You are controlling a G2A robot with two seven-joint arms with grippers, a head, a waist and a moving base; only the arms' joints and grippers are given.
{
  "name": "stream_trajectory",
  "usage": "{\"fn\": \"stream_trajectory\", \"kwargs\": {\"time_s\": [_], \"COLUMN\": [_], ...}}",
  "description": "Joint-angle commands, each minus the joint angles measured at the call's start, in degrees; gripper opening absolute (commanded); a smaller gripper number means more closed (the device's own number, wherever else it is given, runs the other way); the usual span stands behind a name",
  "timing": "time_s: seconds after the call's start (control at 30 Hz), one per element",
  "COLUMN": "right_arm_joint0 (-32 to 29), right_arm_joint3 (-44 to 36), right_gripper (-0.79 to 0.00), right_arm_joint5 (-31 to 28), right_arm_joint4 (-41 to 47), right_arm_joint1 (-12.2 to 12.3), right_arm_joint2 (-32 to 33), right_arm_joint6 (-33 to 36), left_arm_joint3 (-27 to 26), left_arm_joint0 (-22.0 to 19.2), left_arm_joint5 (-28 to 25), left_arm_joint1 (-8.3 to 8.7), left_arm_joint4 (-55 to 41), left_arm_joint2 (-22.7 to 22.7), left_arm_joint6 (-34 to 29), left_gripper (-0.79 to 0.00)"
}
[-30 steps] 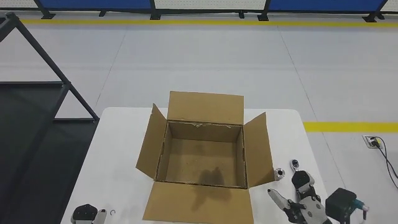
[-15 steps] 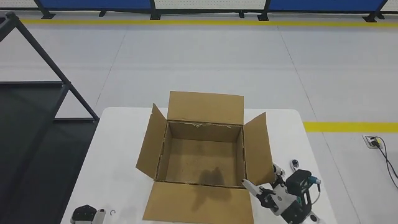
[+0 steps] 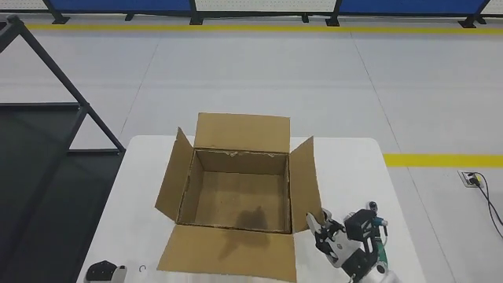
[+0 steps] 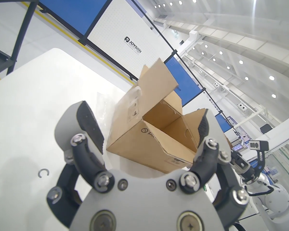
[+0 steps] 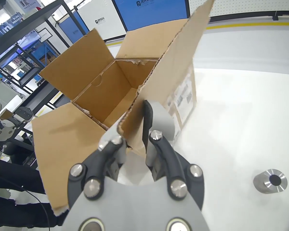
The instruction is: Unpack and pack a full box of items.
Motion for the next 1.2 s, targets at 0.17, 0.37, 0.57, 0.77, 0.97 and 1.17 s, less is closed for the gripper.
{"fn": "stream_trajectory", "kwargs": {"time_s": [0.17, 0.37, 0.57, 0.77, 0.97, 1.17], "right_arm_joint0": [0.30, 0.29, -1.65, -3.43, -4.85, -4.76], "right_arm_joint3": [-0.11, -0.28, -0.98, -1.05, -0.39, 1.39], "right_gripper": [-0.785, -0.785, -0.785, -0.785, -0.785, -0.785], "right_arm_joint5": [0.82, 2.81, 3.53, 3.60, 3.46, 1.56], "right_arm_joint4": [-0.34, -0.72, -0.27, 0.57, 1.77, 5.05], "right_arm_joint1": [0.14, 0.17, 0.22, 0.25, 0.22, 0.15], "right_arm_joint2": [-0.95, -1.48, -0.93, -0.29, 0.27, 0.51], "right_arm_joint6": [-0.36, -1.71, -6.01, -10.36, -15.10, -19.27], "left_arm_joint3": [0.07, 0.06, 0.18, 0.36, 0.39, 0.49], "left_arm_joint0": [0.12, 0.15, 0.21, 0.06, 0.07, 0.08], "left_arm_joint5": [-0.19, -0.52, -0.69, -0.73, -0.70, -0.65], "left_arm_joint1": [-0.12, -0.23, -0.35, -0.48, -0.60, -0.72], "left_arm_joint4": [-0.46, -0.55, -0.66, -0.16, 0.24, 0.53], "left_arm_joint2": [-0.38, -0.53, -0.51, -0.18, 0.01, 0.26], "left_arm_joint6": [-0.12, -0.15, -0.13, -0.21, -0.11, -0.10], "left_gripper": [0.000, 0.000, 0.000, 0.000, 0.000, 0.000]}}
